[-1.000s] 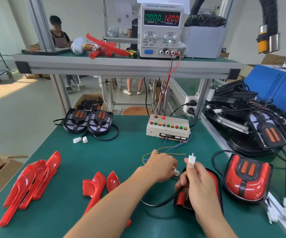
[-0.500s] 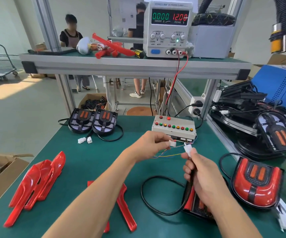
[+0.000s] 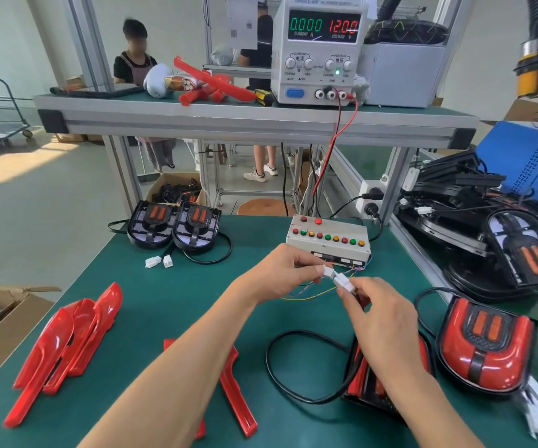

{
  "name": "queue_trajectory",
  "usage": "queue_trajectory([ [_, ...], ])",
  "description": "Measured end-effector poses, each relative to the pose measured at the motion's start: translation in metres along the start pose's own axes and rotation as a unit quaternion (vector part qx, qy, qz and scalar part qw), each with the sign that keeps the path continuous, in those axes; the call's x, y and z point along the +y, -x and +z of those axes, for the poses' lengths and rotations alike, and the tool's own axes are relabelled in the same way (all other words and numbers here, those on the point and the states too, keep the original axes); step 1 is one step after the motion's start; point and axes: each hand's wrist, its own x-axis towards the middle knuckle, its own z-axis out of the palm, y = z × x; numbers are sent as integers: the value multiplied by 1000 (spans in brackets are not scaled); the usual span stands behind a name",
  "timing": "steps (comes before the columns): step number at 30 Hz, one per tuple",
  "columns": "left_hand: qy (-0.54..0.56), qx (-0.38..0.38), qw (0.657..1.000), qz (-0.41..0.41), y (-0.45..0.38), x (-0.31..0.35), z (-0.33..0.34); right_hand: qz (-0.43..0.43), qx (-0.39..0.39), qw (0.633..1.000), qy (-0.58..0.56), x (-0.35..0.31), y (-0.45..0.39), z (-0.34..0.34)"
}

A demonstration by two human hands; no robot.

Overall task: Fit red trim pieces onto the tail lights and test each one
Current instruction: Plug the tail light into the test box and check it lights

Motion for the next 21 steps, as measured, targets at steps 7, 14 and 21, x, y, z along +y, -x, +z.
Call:
queue_trajectory([
  [7,-5,-3,1000,1,1,2,-2,-37,10,999,-4,2,2,0],
  [14,-59,-15,998,0,3,5,-1,-65,8,997,32,6,3,2],
  [21,-136,-70,988,32,8,13,2,-65,-3,996,56,6,5,1],
])
